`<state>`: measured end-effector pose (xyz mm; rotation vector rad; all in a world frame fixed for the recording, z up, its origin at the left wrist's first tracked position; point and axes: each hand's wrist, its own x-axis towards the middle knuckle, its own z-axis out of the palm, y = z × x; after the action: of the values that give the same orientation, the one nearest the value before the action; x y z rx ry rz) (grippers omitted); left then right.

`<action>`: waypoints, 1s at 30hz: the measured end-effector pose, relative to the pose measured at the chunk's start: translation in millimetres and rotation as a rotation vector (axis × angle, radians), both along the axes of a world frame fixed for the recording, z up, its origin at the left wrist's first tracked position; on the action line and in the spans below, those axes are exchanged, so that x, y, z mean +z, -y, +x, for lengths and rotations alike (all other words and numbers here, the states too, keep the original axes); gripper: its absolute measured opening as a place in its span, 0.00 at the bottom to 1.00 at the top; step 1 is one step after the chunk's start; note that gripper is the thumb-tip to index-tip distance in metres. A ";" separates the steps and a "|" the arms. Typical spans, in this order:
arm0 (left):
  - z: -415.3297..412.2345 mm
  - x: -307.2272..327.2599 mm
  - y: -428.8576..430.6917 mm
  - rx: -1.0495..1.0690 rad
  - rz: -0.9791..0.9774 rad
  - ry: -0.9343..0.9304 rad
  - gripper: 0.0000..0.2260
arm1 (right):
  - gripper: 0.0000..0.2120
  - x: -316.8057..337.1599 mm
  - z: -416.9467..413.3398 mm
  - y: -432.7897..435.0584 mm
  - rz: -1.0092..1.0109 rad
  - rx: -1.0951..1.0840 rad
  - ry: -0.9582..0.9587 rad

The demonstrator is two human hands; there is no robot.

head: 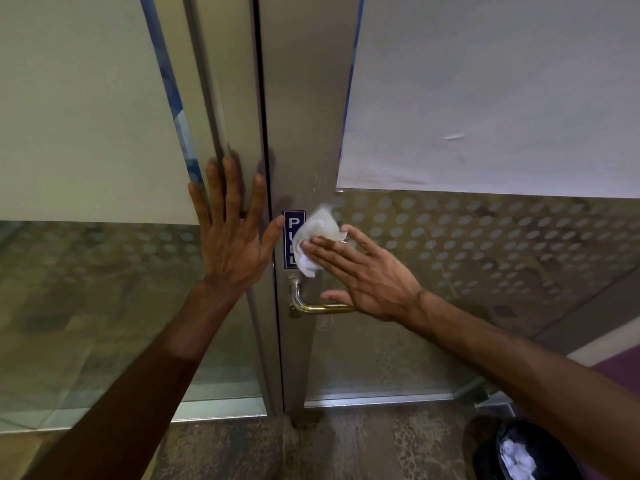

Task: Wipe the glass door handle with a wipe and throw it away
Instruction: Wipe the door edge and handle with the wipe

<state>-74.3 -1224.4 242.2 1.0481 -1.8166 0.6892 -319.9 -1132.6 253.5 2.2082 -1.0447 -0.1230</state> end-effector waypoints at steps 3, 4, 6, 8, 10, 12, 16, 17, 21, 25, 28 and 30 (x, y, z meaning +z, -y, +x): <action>-0.4 1.4 -2.5 0.004 0.009 0.009 0.34 | 0.35 16.7 2.7 3.5 -0.102 0.000 0.099; -0.9 2.0 -2.9 0.007 0.007 0.009 0.34 | 0.34 18.8 3.1 4.6 -0.118 0.004 0.107; -0.9 3.2 -3.0 0.007 0.004 0.005 0.34 | 0.34 18.2 2.2 4.5 -0.108 0.016 0.084; 0.0 2.9 -2.6 0.004 0.000 0.008 0.36 | 0.34 13.5 -0.9 4.1 -0.069 0.027 0.039; 0.9 2.9 -2.6 0.008 0.003 0.016 0.37 | 0.34 4.7 -4.7 4.2 -0.009 0.039 -0.017; 1.4 2.5 -1.6 0.009 0.008 0.018 0.38 | 0.34 -5.3 -6.9 4.8 0.042 0.044 -0.050; 0.4 1.7 -1.8 0.024 0.010 0.019 0.38 | 0.34 -20.7 -9.4 8.2 0.101 0.070 -0.052; 0.3 1.7 -2.0 0.021 0.011 0.018 0.38 | 0.34 -23.5 -10.1 8.0 0.128 0.075 -0.057; 0.7 2.3 -1.3 0.036 0.013 0.020 0.38 | 0.37 -19.7 -11.0 6.4 0.150 0.068 -0.081; 0.6 0.9 -1.6 0.040 0.024 0.023 0.38 | 0.36 9.9 -2.0 8.2 0.009 0.082 0.081; 0.1 0.0 -0.9 0.046 0.025 0.021 0.38 | 0.37 21.5 5.4 7.9 -0.021 0.071 0.173; 0.6 -0.1 0.4 0.043 0.024 0.020 0.39 | 0.38 17.8 6.5 4.1 0.027 0.055 0.153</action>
<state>-73.7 -1224.9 242.1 1.1019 -1.8282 0.7079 -313.4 -1136.6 271.3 2.2974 -1.0685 0.0572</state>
